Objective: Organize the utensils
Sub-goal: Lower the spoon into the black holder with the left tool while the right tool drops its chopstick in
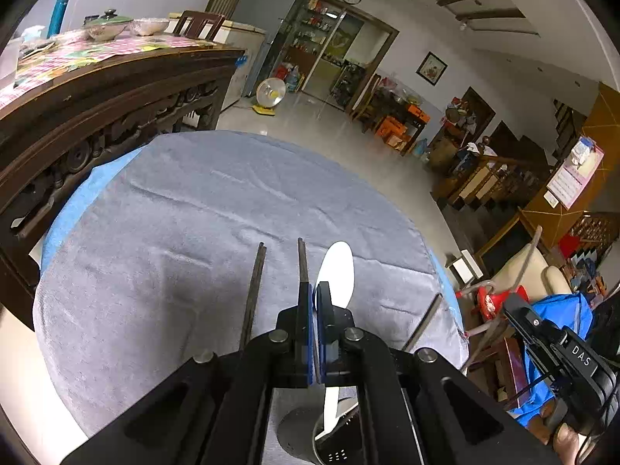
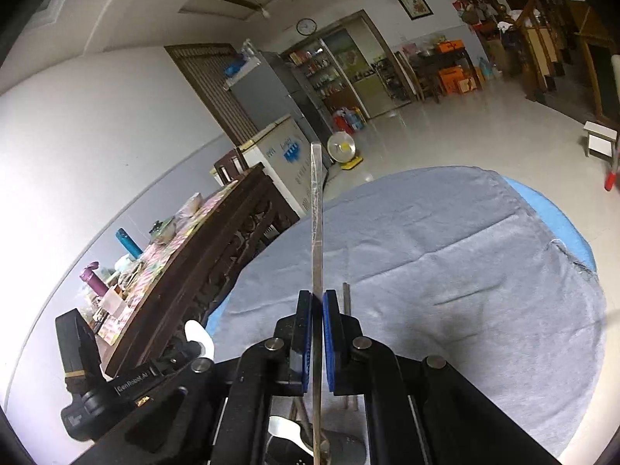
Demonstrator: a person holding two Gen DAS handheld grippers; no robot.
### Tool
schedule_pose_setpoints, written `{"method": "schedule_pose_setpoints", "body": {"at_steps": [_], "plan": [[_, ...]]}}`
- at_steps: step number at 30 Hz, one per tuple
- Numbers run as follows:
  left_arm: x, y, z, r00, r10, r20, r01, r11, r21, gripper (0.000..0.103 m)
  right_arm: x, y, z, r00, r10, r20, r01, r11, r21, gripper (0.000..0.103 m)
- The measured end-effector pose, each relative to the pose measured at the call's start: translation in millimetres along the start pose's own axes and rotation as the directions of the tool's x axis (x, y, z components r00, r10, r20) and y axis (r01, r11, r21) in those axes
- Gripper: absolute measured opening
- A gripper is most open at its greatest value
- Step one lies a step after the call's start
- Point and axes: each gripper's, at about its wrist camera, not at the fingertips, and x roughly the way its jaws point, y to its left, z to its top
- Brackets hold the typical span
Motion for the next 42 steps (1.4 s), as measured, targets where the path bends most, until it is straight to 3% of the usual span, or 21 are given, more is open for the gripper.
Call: {"method": "schedule_pose_setpoints", "body": {"at_steps": [14, 42], "plan": [[3.4, -5.6, -32.1, 1.0, 0.016, 0.016, -0.016, 0.999, 0.027, 0.002, 17.7, 13.5, -42.0, 1.0, -0.017, -0.024, 0.016, 0.997, -0.075, 0.006], [1.5, -6.2, -84.7, 0.998, 0.026, -0.051, -0.022, 0.997, 0.069, 0.002, 11.4, 12.9, -91.6, 0.995, -0.041, -0.086, 0.031, 0.994, -0.107, 0.007]]}}
